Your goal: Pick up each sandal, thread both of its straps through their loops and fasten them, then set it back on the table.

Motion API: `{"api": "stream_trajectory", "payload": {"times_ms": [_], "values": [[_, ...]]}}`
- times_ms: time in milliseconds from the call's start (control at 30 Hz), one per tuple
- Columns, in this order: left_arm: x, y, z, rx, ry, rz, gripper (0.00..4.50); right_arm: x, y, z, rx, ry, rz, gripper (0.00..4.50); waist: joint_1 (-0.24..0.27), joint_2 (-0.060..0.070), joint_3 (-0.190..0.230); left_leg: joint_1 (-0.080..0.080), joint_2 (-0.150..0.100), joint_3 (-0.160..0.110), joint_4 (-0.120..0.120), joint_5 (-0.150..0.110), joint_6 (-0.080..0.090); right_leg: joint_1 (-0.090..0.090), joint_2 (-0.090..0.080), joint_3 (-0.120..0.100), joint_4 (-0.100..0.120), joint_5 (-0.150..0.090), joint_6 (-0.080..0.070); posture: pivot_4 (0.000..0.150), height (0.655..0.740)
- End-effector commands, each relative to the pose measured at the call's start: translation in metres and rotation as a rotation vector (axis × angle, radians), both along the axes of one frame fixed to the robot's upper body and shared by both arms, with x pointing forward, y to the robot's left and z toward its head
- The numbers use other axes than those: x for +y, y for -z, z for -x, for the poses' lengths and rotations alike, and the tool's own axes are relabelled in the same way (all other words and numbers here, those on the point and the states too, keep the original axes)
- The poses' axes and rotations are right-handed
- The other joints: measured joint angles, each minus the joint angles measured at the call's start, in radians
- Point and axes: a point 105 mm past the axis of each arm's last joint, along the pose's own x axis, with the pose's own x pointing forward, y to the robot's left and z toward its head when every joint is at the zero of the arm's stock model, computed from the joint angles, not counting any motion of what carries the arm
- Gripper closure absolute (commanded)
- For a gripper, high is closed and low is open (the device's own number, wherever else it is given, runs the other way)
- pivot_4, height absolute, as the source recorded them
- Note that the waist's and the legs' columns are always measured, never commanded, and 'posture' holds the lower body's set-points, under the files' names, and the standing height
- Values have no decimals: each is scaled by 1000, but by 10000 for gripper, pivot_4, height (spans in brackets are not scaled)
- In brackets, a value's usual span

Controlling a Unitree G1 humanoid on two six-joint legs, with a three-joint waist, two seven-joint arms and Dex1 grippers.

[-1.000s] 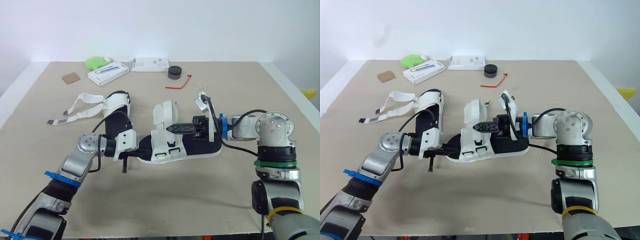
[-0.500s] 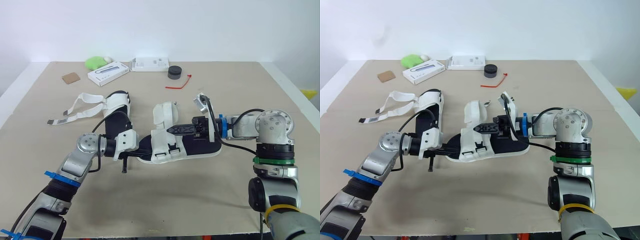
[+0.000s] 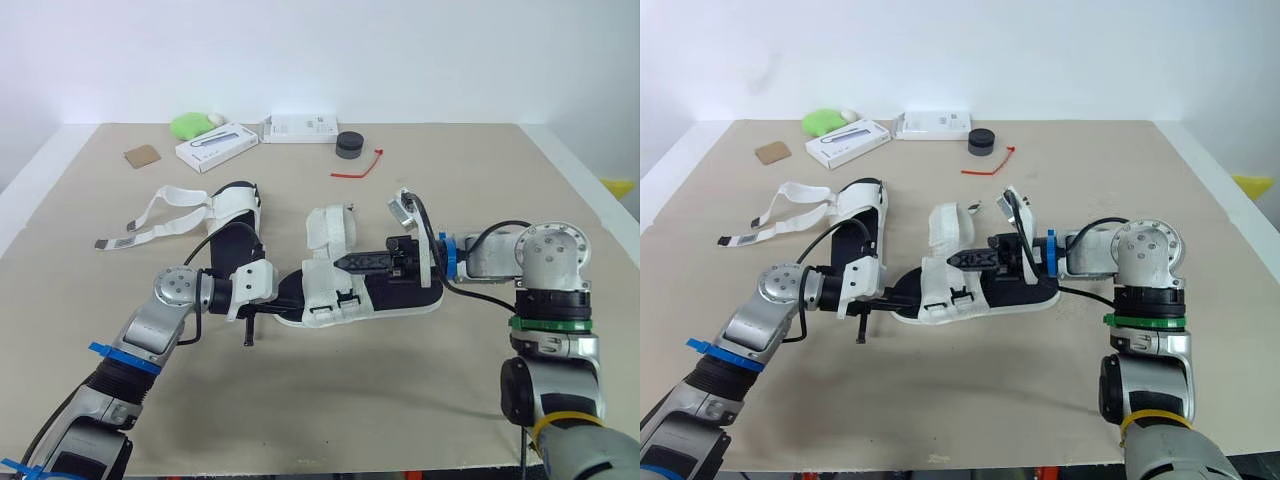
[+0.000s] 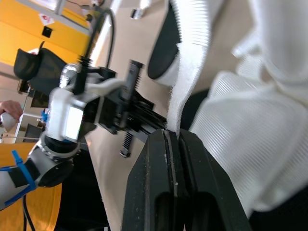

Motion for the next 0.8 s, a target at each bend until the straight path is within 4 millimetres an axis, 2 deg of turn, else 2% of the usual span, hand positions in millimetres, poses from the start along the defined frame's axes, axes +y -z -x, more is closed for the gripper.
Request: {"api": "stream_trajectory", "payload": {"times_ms": [33, 567, 800], "values": [[1, 2, 2, -6, 5, -23, 45000, -7, -3, -2, -17, 25, 13, 43549, 0, 0, 0, 0, 0, 0, 0, 0, 0, 0, 0, 0, 0, 0, 0, 1500, 7400], [-1, 4, 2, -5, 6, -21, 45000, -12, 16, -3, -30, 13, 162, 43549, 0, 0, 0, 0, 0, 0, 0, 0, 1, 0, 0, 0, -1, 0, 0, 1500, 7400], [-1, 4, 3, -5, 5, -22, 45000, -6, -3, -6, -38, -2, 92, 43549, 0, 0, 0, 0, 0, 0, 0, 0, 1, 0, 0, 0, 0, 0, 0, 1500, 7400]]}}
